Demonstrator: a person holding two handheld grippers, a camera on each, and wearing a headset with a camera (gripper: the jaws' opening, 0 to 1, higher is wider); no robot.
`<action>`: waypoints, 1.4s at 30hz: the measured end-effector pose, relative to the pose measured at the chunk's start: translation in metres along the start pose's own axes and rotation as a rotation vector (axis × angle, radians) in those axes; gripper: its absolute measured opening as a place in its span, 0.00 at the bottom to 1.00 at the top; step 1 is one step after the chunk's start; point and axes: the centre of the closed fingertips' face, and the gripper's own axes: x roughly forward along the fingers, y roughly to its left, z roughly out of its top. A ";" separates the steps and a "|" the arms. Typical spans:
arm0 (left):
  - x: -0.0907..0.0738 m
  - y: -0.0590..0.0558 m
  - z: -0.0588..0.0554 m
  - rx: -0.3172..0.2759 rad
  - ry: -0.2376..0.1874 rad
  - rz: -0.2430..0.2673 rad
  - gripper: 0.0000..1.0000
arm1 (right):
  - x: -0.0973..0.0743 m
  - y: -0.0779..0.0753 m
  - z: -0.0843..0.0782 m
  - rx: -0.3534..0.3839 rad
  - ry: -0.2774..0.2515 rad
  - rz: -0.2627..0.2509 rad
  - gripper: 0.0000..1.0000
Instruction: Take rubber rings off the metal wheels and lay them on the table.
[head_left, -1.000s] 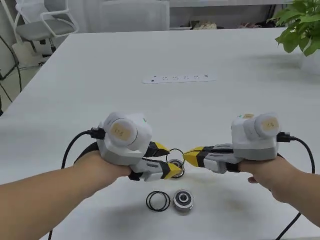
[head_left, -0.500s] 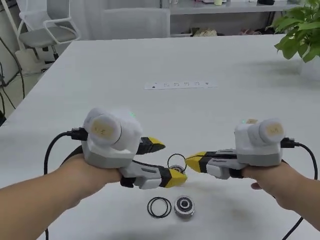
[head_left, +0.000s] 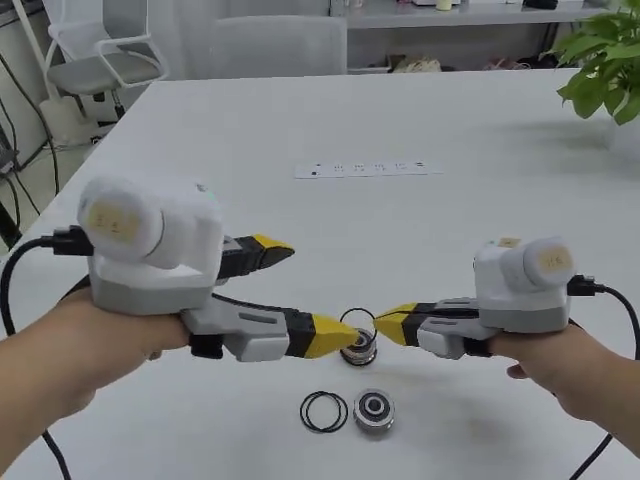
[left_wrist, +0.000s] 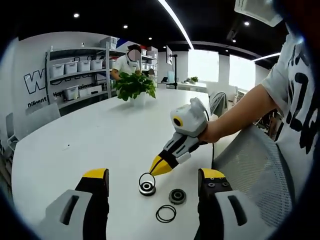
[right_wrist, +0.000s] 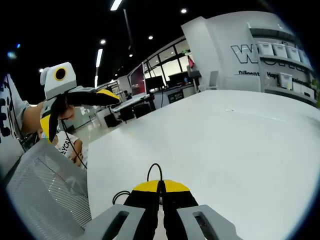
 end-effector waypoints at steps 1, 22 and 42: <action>-0.003 0.000 0.002 -0.001 -0.004 0.004 0.72 | 0.000 0.000 0.000 -0.001 0.002 0.001 0.00; -0.062 -0.014 0.016 -0.031 -0.045 0.062 0.93 | 0.007 0.014 -0.007 -0.013 0.036 0.049 0.00; -0.094 -0.026 -0.004 -0.030 0.001 0.114 0.99 | 0.017 0.044 -0.019 0.008 0.106 0.156 0.00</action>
